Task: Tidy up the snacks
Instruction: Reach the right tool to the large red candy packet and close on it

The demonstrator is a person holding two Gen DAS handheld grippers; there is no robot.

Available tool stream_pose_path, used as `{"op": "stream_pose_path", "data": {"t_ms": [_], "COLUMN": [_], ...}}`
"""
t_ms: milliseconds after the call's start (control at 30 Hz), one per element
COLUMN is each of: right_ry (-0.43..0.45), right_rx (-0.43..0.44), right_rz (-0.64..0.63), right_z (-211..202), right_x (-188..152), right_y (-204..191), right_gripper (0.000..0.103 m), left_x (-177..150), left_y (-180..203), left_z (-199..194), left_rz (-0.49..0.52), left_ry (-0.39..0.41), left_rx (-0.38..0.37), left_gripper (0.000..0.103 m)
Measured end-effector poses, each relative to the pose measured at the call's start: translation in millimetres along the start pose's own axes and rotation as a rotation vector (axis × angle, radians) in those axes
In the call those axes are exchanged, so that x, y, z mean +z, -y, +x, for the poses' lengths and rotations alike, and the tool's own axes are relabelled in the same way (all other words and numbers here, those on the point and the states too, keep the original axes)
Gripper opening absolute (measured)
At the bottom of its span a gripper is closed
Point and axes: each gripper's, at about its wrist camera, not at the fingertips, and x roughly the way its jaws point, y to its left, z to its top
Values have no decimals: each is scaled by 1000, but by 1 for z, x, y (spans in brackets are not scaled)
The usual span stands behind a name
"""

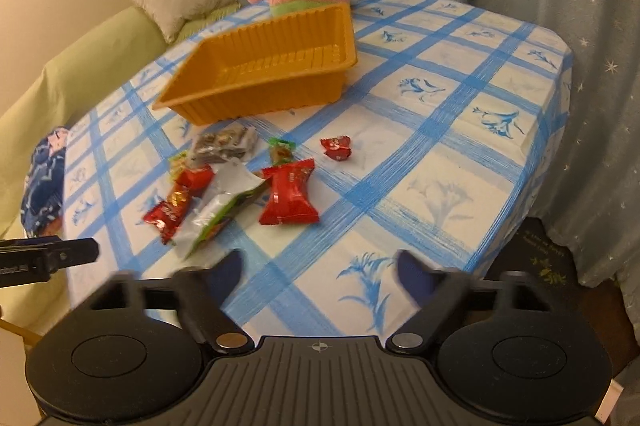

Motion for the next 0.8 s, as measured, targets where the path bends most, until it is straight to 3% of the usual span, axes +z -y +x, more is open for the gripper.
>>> {"op": "stream_pose_path", "data": {"t_ms": [100, 467, 800], "right_ry": [-6, 12, -14], "right_rx": [27, 103, 110], "right_rz": [-9, -112, -149], "right_z": [11, 50, 83], "right_x": [6, 33, 47], "right_y": [6, -3, -15], "right_gripper": [75, 55, 47], "left_x": [1, 0, -2], "left_y": [2, 3, -4], "left_z": [6, 17, 22], "left_rz": [-14, -45, -86], "left_ry": [-1, 1, -10], "left_rx": [33, 83, 108], "left_gripper": [73, 73, 69]}}
